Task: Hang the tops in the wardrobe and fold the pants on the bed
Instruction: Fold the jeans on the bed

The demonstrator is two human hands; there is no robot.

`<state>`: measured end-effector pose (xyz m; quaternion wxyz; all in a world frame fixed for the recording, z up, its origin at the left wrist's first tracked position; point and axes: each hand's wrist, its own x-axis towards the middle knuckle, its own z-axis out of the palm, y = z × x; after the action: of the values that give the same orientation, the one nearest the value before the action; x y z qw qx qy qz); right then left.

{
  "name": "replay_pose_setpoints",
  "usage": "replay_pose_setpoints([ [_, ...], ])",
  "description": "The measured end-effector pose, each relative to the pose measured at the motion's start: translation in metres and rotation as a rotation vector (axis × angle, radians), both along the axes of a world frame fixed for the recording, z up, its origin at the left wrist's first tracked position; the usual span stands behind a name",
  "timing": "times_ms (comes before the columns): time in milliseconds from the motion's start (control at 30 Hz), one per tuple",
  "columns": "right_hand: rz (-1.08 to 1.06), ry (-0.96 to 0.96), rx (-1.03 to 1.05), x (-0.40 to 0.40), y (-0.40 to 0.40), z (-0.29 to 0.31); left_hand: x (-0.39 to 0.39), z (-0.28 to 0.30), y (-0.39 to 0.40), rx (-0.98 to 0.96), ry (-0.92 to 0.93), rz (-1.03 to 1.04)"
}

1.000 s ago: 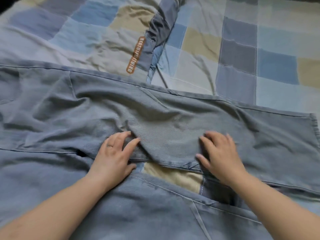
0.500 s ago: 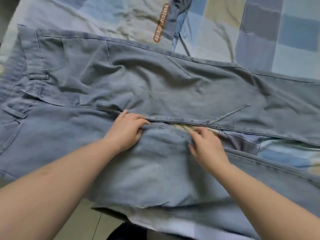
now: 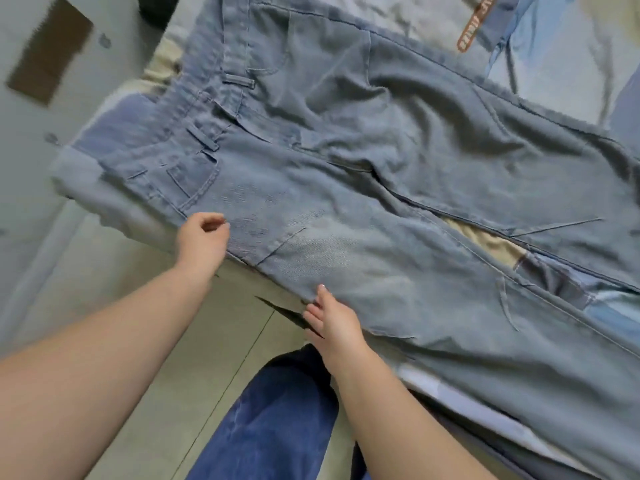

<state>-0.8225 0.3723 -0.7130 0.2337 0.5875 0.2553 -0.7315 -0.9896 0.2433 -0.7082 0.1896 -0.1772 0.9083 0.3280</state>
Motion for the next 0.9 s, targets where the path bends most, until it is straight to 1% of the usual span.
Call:
replay_pose_setpoints([
  [67, -0.179, -0.073, -0.072, -0.012, -0.012, 0.003, -0.009, 0.000, -0.019, -0.037, 0.011, 0.136],
  [100, -0.246, -0.102, -0.065, -0.018, -0.017, 0.003, -0.015, -0.001, -0.026, -0.044, 0.018, 0.202],
  [167, -0.369, -0.159, -0.007, -0.025, -0.025, 0.001, -0.024, -0.004, -0.034, 0.010, 0.032, 0.295],
  [267, -0.603, -0.206, 0.159, -0.030, -0.033, 0.000, -0.031, -0.003, -0.038, 0.072, 0.070, 0.316],
  [333, -0.725, -0.191, 0.263, -0.031, -0.034, 0.001, -0.035, 0.000, -0.039, 0.072, 0.101, 0.249],
  [367, -0.751, -0.177, 0.304, -0.032, -0.033, 0.002, -0.039, 0.001, -0.040, 0.073, 0.115, 0.213],
  [433, -0.734, -0.157, 0.373, -0.039, -0.026, 0.005, -0.053, 0.008, -0.040, 0.085, 0.113, 0.162],
  [533, -0.613, -0.093, 0.533, -0.055, -0.002, 0.012, -0.077, 0.021, -0.035, 0.057, 0.100, 0.080],
  [633, -0.517, 0.073, 0.705, -0.080, 0.043, 0.026, -0.099, 0.035, -0.010, 0.044, 0.193, 0.033],
  [733, -0.434, 0.231, 0.875, -0.115, 0.103, 0.037, -0.129, 0.043, 0.039, 0.155, 0.324, 0.030],
  [833, -0.393, 0.339, 0.978, -0.159, 0.163, 0.040, -0.178, 0.044, 0.100, 0.279, 0.349, 0.035],
  [900, -0.355, 0.385, 1.035, -0.193, 0.198, 0.034, -0.219, 0.040, 0.138, 0.319, 0.340, 0.005],
])
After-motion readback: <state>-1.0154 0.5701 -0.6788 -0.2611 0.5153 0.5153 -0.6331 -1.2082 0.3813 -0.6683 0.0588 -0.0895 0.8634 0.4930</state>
